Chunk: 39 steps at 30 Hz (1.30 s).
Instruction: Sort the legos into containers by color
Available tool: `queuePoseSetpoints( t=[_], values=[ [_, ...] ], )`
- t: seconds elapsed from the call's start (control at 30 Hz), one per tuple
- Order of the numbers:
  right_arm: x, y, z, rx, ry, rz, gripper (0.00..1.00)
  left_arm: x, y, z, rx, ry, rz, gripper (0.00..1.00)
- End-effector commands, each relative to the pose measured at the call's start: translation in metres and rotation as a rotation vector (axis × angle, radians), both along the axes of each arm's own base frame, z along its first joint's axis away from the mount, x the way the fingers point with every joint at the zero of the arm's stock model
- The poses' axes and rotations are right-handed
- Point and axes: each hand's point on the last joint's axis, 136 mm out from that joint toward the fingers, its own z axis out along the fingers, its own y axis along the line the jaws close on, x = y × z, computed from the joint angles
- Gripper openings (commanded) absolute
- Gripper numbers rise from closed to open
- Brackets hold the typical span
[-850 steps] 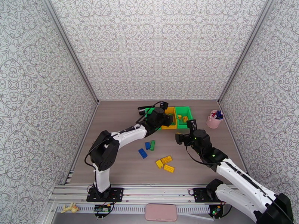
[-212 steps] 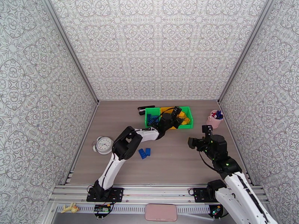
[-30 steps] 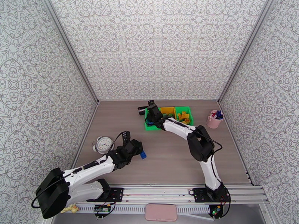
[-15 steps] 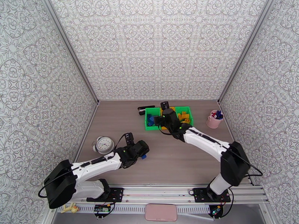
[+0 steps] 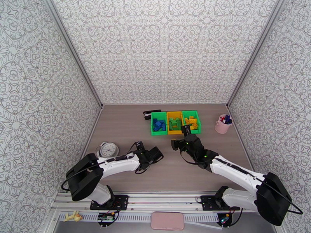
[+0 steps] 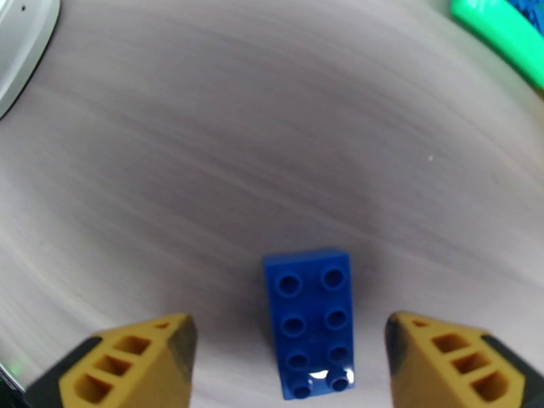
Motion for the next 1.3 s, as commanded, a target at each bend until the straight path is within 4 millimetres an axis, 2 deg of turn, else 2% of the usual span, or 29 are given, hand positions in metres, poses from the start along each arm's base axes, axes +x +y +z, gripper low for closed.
queuePoseSetpoints(
  t=[0.0,0.13,0.23,0.37,0.47,0.67,0.8,0.9,1.07,1.13,1.27],
  values=[
    [0.005,0.008,0.010,0.030,-0.019,0.011,0.98,0.002,-0.006,-0.004,-0.014,0.039,-0.012,0.67],
    [0.006,0.014,0.016,0.039,-0.026,0.032,0.98,0.004,-0.008,-0.009,-0.028,0.052,-0.021,0.61],
    [0.005,0.013,0.017,0.043,-0.030,0.034,0.98,0.005,-0.008,-0.012,-0.030,0.061,-0.023,0.52],
    [0.002,0.013,0.016,0.048,-0.022,0.040,0.98,0.006,-0.010,-0.012,-0.032,0.060,-0.036,0.35],
    [0.000,0.012,0.017,0.056,-0.023,0.041,0.98,0.007,-0.011,-0.008,-0.032,0.047,-0.042,0.27],
    [-0.003,0.011,0.025,0.077,-0.042,0.054,0.97,0.011,-0.012,0.015,-0.018,-0.035,-0.070,0.26],
    [-0.006,0.012,0.029,0.097,-0.058,0.066,0.97,0.020,-0.017,0.041,-0.018,-0.136,-0.141,0.27],
    [-0.007,0.012,0.030,0.112,-0.066,0.071,0.97,0.035,-0.026,0.059,-0.041,-0.217,-0.213,0.26],
    [-0.007,0.013,0.028,0.115,-0.067,0.075,0.97,0.079,-0.042,0.091,-0.050,-0.310,-0.299,0.26],
    [-0.008,0.014,0.027,0.120,-0.064,0.078,0.97,0.101,-0.047,0.100,-0.050,-0.325,-0.316,0.26],
    [-0.009,0.013,0.025,0.135,-0.058,0.075,0.97,0.141,-0.061,0.104,-0.040,-0.316,-0.348,0.27]
  ],
)
